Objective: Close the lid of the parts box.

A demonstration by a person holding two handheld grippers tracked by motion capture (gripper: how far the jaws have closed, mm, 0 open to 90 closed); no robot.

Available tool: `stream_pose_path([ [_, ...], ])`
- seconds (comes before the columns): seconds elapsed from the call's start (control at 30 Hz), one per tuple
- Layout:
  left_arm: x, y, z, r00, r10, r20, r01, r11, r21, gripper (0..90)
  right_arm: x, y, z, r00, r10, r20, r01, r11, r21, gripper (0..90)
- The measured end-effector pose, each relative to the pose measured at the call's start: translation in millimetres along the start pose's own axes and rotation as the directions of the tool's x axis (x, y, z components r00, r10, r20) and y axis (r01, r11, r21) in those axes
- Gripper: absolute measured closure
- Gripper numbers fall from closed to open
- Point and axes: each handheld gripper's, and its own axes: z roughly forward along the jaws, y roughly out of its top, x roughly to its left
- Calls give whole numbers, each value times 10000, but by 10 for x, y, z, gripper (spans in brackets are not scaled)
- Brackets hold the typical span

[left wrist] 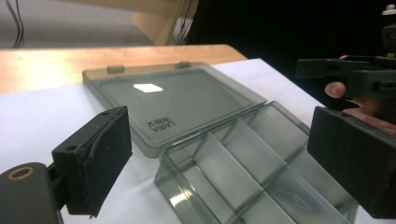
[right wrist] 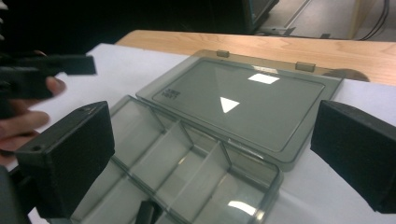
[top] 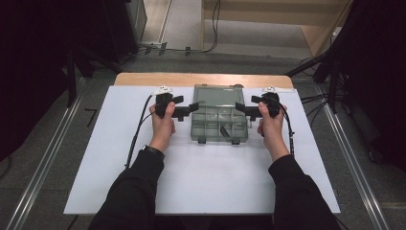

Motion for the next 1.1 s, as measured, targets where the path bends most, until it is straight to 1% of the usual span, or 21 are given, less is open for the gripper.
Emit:
stream_pose_path([
  [0.07,21,2,44,9999,-164,-6,164,9998,93,59,-36,12,23,9997,216,-89,-216,9998,4,0],
  [0.1,32,-2,67,9995,-327,50,326,9994,153,59,-53,14,39,9996,289,-68,-288,9996,51,0],
  [0.17,52,-13,101,9985,-538,-27,538,9983,238,61,-80,14,75,9992,377,-128,-375,9992,141,0],
  [0.2,51,-18,116,9979,-632,-156,635,9977,239,98,-96,13,96,9989,417,-193,-413,9989,212,0],
  [0.23,56,-19,135,9976,-628,-289,637,9974,325,132,-110,12,116,9985,496,-210,-490,9983,315,0],
  [0.33,79,-17,181,9956,-861,-362,876,9952,430,135,-178,16,173,9961,824,-303,-811,9958,420,0],
  [0.4,85,-7,211,9929,-1013,-624,1048,9929,563,161,-216,20,200,9938,1076,-289,-1065,9936,367,52],
  [0.43,91,-2,227,9912,-1120,-707,1163,9914,601,182,-231,19,211,9922,1178,-412,-1165,9926,340,55],
  [0.47,95,3,240,9900,-1283,-591,1316,9897,562,197,-250,20,226,9895,1329,-574,-1310,9907,361,73],
  [0.5,91,10,257,9892,-1324,-629,1359,9891,564,210,-268,20,242,9872,1480,-589,-1455,9884,443,87],
  [0.57,79,23,292,9890,-1217,-835,1277,9892,713,237,-289,22,269,9883,1491,-334,-1470,9874,586,116],
  [0.6,80,24,306,9887,-1245,-839,1310,9883,776,242,-301,22,276,9879,1527,-258,-1509,9866,621,120],
  [0.67,91,22,328,9865,-1368,-899,1439,9865,781,264,-318,26,290,9864,1640,-61,-1633,9843,668,142],
  [0.73,108,14,341,9844,-1481,-949,1561,9843,829,283,-324,28,304,9863,1635,226,-1648,9833,772,202],
  [0.77,112,8,352,9816,-1625,-1002,1709,9818,828,300,-326,28,318,9854,1647,420,-1678,9821,860,226],
  [0.8,121,5,357,9802,-1701,-1011,1790,9800,871,327,-330,23,334,9847,1651,554,-1699,9805,990,234],
  [0.87,126,-3,371,9786,-1689,-1173,1801,9793,925,343,-333,11,366,9843,1627,687,-1701,9780,1208,265],
  [0.93,140,-10,377,9767,-1708,-1298,1850,9770,1063,362,-334,2,395,9811,1684,951,-1805,9739,1377,292],
  [1.0,158,-12,391,9747,-1807,-1317,1967,9730,1211,363,-354,-9,411,9789,1781,1002,-1909,9718,1383,301],
  [1.03,157,-13,406,9740,-1838,-1326,2010,9708,1309,364,-362,-11,415,9758,1890,1096,-2035,9690,1405,310],
  [1.1,151,-12,434,9745,-1781,-1365,1979,9689,1484,375,-379,-16,423,9728,2025,1123,-2173,9659,1407,315],
])
